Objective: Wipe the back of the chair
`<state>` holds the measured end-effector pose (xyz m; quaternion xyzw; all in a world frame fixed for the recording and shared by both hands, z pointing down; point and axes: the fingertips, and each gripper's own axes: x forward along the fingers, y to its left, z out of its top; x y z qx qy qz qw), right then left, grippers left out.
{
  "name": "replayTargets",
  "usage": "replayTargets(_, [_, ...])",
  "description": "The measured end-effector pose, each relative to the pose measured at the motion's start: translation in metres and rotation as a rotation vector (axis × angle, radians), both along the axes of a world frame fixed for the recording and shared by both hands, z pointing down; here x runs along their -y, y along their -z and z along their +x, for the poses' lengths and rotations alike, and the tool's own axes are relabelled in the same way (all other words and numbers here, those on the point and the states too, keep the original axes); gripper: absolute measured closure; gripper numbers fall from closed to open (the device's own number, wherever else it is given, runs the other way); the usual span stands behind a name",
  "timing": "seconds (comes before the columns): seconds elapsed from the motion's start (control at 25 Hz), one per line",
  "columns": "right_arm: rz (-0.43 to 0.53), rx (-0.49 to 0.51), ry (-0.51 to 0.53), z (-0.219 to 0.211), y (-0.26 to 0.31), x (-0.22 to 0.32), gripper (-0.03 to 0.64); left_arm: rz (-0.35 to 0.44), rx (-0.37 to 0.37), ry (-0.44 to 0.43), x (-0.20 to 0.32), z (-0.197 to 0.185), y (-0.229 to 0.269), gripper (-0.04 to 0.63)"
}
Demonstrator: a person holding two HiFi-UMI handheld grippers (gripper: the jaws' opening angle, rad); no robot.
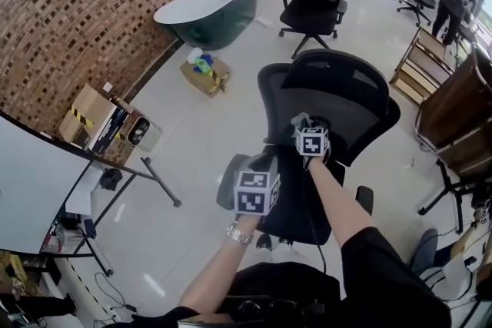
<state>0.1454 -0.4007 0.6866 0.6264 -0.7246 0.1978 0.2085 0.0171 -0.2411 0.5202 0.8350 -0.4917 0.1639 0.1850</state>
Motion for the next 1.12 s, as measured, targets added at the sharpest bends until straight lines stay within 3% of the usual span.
replayTargets(0.12, [0.009,-0.026,0.075,-0.041,0.006,0.024,0.571,-0.007,0.015,0.01,-0.005,-0.014,0.001,0.537])
replayTargets(0.2, [-0.01,-0.073,0.07,-0.026,-0.003,0.029,0.571,-0.007,0.016,0.018,-0.01,-0.019,0.0,0.537])
replayTargets(0.44, [-0.035,-0.204,-0.111,0.108,-0.011,0.0,0.571,-0.006,-0.009,0.028,-0.015,-0.026,-0.002,0.538])
replayTargets(0.68, [-0.113,-0.312,-0.34,0.255,-0.02,-0.067,0.571,0.008,-0.047,-0.013,-0.018,-0.004,0.003,0.537])
replayTargets(0.8, [-0.142,-0.315,-0.461,0.301,-0.017,-0.099,0.572,0.014,-0.06,-0.018,-0.02,-0.004,0.006,0.538])
replayTargets(0.92, [-0.068,-0.228,-0.433,0.267,0.001,-0.095,0.571,0.019,-0.068,-0.01,-0.021,-0.008,0.008,0.537])
replayTargets(1.12, [0.133,-0.062,-0.111,0.079,0.059,-0.026,0.572,0.012,-0.065,-0.003,-0.02,-0.005,0.009,0.538])
